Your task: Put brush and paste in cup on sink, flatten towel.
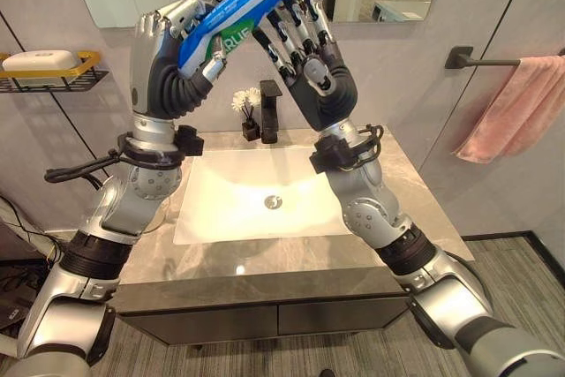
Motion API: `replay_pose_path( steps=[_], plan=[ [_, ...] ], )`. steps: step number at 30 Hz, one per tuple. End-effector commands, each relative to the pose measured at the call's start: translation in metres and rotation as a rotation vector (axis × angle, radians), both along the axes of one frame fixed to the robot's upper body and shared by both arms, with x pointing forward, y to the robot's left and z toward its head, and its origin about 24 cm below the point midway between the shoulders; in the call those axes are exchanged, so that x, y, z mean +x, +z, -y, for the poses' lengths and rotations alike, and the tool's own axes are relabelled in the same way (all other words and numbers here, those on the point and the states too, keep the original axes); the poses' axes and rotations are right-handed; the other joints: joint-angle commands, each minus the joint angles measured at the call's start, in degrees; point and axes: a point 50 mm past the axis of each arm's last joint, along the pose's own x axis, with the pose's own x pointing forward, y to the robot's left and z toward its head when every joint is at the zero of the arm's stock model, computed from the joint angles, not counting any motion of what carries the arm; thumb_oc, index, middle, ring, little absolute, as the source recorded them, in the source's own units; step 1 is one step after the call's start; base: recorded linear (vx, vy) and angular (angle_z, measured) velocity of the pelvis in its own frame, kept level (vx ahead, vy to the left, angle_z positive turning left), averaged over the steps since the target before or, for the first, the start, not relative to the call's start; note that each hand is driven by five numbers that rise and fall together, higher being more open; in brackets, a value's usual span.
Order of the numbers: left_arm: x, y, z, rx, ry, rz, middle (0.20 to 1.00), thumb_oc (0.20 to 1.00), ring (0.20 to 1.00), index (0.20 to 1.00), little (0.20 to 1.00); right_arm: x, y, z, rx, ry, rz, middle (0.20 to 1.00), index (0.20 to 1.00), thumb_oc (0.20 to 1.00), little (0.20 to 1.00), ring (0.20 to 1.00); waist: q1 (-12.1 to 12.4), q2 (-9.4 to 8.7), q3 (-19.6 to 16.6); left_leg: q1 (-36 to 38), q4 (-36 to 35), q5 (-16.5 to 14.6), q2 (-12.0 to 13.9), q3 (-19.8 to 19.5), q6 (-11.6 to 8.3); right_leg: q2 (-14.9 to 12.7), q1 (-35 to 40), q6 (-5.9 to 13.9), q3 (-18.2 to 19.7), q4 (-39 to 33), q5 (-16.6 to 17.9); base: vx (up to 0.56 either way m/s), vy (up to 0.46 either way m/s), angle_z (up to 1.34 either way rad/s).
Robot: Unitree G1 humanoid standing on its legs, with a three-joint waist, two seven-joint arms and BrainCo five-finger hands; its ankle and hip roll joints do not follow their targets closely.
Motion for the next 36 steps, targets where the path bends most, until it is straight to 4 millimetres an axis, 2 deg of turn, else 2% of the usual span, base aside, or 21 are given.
replay_pose_path(
  steps=[1, 5, 14, 28, 36],
  plan=[
    [-0.003, 0.012, 0.002, 0.055, -0.048, 0.01, 0.2, 0.2, 0.2, 0.2, 0.2, -0.01, 0.041, -0.007, 0.104, 0.059, 0.133, 1.0, 1.0, 1.0, 1.0, 1.0, -0.4, -3.65, 0.3, -2.8, 0.2, 2.4, -0.1, -2.2, -0.2, -5.6, 6.5, 5.15, -1.2, -0.1, -1.2, 0.0, 0.0, 0.0],
    [-0.004, -0.001, 0.001, 0.052, -0.04, -0.028, 0.2, 0.2, 0.2, 0.2, 0.2, -0.001, 0.034, 0.001, 0.101, -0.037, 0.084, 1.0, 1.0, 1.0, 1.0, 1.0, -0.2, -3.96, 0.4, -3.0, 0.2, 2.4, -0.3, -2.1, -0.1, -5.9, 6.4, 5.16, -1.2, -0.1, -1.1, 0.0, 0.0, 0.0],
    [-0.007, 0.0, 0.001, 0.054, 0.051, 0.073, 0.2, 0.2, 0.2, 0.2, 0.2, 0.011, 0.01, 0.006, 0.041, -0.133, -0.022, 1.0, 1.0, 1.0, 1.0, 1.0, -0.4, -3.77, 0.3, -3.1, 0.2, 2.3, -0.4, -2.1, -0.01, -6.1, 6.4, 5.18, -1.3, -0.1, -1.0, 0.0, 0.0, 0.0],
    [-0.005, 0.001, 0.004, 0.06, 0.047, 0.063, 0.2, 0.2, 0.2, 0.2, 0.2, 0.022, -0.001, 0.004, 0.029, -0.166, -0.133, 1.0, 1.0, 1.0, 1.0, 1.0, -0.6, -3.5, 0.2, -3.0, 0.2, 2.2, -0.4, -1.9, 0.13, -6.1, 6.4, 5.17, -1.1, -0.1, -0.8, 0.0, 0.0, 0.0],
    [-0.003, -0.003, 0.005, 0.072, 0.027, 0.031, 0.2, 0.2, 0.2, 0.2, 0.2, 0.022, 0.001, 0.001, 0.019, -0.16, -0.13, 1.0, 1.0, 1.0, 1.0, 1.0, -0.6, -3.55, 0.3, -2.9, 0.2, 2.2, -0.5, -1.9, 0.18, -6.0, 6.4, 5.06, -1.0, -0.1, -0.8, 0.0, 0.0, 0.0]
  ],
)
